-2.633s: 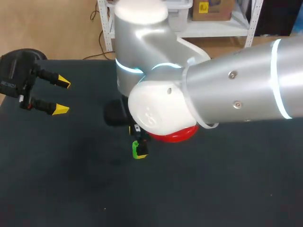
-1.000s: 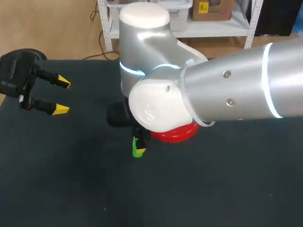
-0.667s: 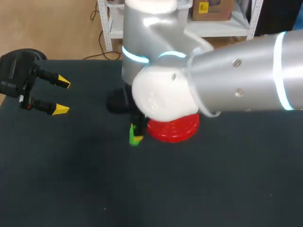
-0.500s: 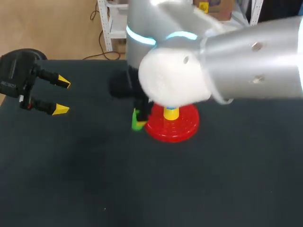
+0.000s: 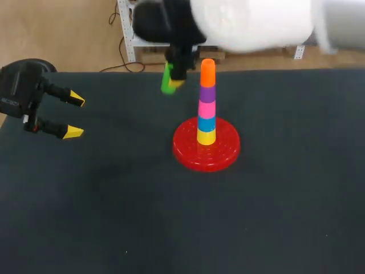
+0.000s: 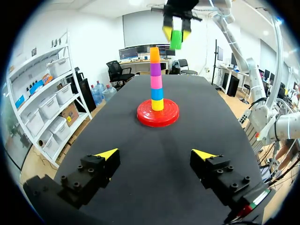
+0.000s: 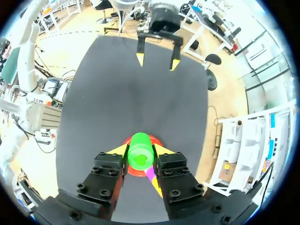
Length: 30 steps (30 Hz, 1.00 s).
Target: Pick up and stack the cylinders on the red base in this order: pink,purple,orange,green
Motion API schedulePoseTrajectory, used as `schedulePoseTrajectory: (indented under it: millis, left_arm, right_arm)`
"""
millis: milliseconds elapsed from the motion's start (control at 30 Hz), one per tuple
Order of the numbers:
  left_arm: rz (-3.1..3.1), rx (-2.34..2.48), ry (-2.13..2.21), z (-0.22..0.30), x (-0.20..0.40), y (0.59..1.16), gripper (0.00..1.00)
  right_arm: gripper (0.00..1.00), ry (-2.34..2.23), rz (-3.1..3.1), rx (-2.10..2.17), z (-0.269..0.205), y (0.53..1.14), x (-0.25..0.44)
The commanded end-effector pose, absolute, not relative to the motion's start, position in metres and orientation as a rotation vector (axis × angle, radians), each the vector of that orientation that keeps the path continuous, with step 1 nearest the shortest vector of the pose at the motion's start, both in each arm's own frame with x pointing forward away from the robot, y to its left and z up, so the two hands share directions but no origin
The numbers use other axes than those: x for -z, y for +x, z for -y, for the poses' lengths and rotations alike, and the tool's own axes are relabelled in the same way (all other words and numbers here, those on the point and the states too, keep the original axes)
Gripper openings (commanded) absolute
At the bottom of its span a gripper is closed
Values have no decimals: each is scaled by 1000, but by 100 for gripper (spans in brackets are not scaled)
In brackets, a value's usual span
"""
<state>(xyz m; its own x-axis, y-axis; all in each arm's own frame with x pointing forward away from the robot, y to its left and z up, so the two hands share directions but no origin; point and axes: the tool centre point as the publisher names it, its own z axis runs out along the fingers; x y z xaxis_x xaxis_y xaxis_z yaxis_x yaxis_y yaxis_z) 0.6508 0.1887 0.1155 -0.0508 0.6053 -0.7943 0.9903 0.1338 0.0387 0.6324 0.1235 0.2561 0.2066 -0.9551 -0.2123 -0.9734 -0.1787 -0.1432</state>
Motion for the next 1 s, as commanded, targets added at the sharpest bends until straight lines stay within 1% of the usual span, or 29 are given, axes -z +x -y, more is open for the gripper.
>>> schedulePoseTrajectory:
  millis: [33,100,400,1000]
  left_arm:
    - [-1732,723,1547,-190,-114,650,100]
    - [-1732,723,1547,-190,-114,650,100]
    - [-1732,723,1547,-190,-114,650,100]
    - [-1732,723,1547,-190,-114,650,100]
  right_arm:
    - [0,-2223,-1843,-133,-99,630,-296]
    - [0,-2216,-1897,-81,-89,637,-299]
    - [0,-2199,-2015,-111,-66,659,-296]
    - [0,-2175,-2105,-149,-46,688,-270]
